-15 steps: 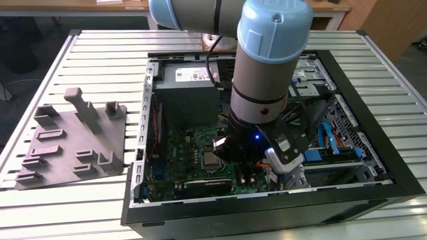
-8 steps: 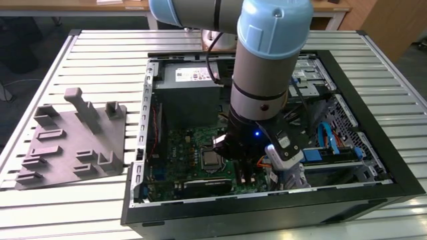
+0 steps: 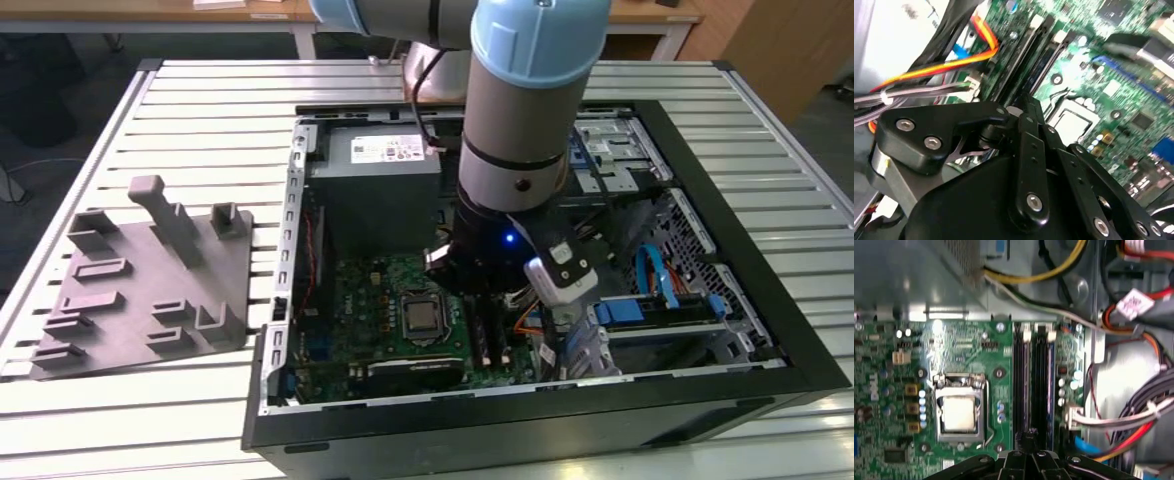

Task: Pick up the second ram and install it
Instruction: 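Press down the second ram until it locks into place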

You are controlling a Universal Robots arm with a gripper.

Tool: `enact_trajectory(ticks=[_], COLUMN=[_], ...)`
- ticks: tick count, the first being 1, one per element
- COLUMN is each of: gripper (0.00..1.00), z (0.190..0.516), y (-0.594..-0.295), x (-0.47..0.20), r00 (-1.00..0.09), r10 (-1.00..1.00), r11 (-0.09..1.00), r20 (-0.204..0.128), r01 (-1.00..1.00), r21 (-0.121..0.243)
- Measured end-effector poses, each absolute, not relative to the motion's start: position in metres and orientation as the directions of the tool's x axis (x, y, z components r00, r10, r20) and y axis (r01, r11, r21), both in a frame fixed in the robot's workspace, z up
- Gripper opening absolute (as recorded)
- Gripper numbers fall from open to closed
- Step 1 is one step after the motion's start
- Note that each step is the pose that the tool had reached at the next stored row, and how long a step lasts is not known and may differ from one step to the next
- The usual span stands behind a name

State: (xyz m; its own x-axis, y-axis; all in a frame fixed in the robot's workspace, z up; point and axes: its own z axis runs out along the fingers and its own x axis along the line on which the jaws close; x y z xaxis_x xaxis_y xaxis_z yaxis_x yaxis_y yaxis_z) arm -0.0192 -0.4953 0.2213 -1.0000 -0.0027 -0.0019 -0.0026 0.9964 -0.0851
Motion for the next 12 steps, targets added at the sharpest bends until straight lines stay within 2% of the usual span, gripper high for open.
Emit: enact_trajectory(ticks=[7,12], gripper=[0.10,0.10], z=[0.223,0.236], y=[-0.481,-0.478], x=[-0.018,-0.018], r00=[-1.000,-1.000], r10=[-0.003,-0.003], r11=[0.996,0.996], r20=[-0.002,-0.002], r01=[-0.003,-0.003], r21=[-0.085,-0.085])
